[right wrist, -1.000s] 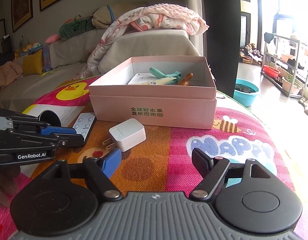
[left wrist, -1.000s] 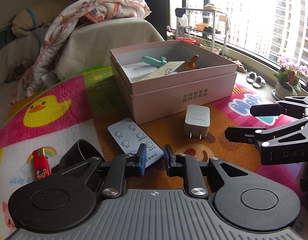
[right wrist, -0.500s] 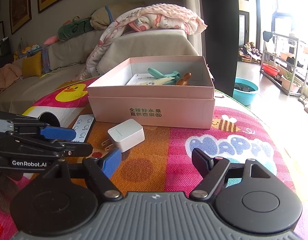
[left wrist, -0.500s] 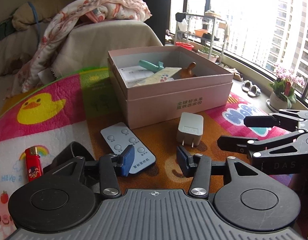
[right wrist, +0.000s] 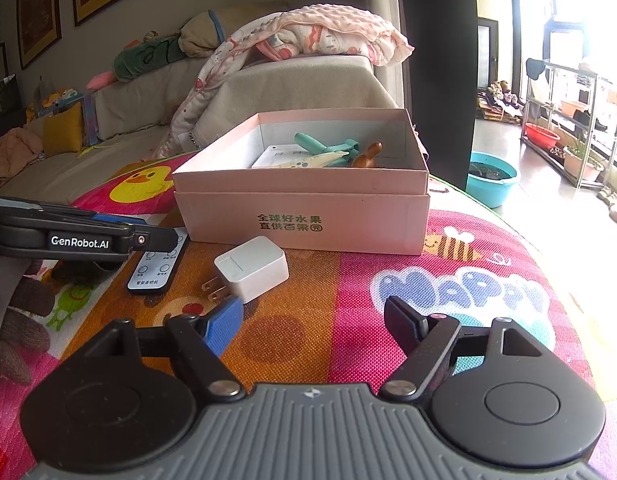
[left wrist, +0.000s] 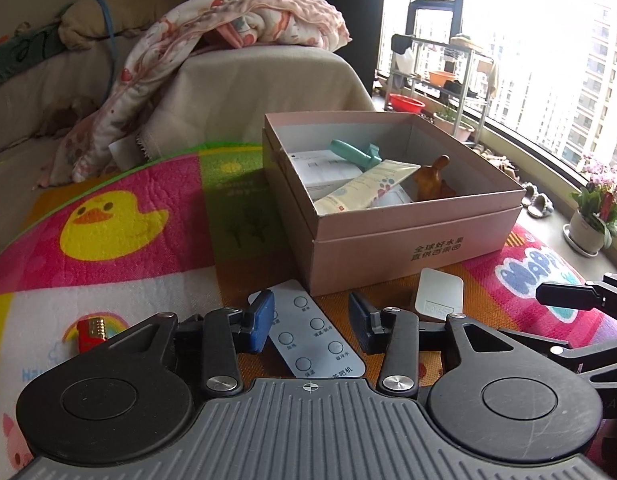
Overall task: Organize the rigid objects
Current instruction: 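Lower the left tool around the white remote control and close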
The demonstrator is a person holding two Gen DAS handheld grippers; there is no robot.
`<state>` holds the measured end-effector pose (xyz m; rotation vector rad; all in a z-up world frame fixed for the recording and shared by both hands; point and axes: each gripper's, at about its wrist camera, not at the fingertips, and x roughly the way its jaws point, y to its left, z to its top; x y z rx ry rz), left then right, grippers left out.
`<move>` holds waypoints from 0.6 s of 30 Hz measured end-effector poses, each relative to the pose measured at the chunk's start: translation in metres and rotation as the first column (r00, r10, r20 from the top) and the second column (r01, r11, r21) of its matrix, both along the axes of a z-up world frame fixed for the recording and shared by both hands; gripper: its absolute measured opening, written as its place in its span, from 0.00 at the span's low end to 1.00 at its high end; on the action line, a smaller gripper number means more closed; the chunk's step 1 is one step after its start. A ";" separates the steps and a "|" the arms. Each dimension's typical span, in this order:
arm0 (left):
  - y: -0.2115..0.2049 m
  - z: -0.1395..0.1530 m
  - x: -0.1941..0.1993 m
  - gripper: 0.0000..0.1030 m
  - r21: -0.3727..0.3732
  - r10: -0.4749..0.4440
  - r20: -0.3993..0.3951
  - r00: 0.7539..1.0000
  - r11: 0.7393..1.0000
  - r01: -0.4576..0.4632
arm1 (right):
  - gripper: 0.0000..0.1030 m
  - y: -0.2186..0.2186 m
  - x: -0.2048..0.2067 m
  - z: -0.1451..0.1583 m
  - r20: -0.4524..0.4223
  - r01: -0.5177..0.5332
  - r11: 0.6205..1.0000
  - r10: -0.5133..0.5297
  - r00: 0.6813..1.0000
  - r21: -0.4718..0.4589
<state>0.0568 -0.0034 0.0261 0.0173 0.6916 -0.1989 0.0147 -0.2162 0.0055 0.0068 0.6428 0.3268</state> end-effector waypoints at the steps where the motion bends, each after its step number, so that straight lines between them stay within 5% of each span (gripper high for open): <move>1: -0.001 0.000 0.002 0.45 0.007 0.002 -0.001 1.000 1.000 -0.002 | 0.76 0.000 0.000 0.000 0.000 0.000 1.000 0.000 1.000 0.000; 8: 0.003 -0.003 0.005 0.44 0.073 0.034 0.000 0.999 0.997 -0.034 | 0.76 0.000 0.000 0.000 0.000 0.001 1.000 -0.001 1.000 0.003; 14: 0.013 -0.003 0.006 0.44 -0.003 0.043 -0.032 0.999 0.999 -0.043 | 0.76 0.000 0.000 0.000 -0.001 0.001 1.000 -0.001 1.000 0.004; 18: 0.008 -0.005 0.010 0.45 0.016 0.045 -0.047 0.998 0.999 -0.044 | 0.76 -0.001 0.000 0.000 0.000 0.002 1.000 -0.002 1.000 0.004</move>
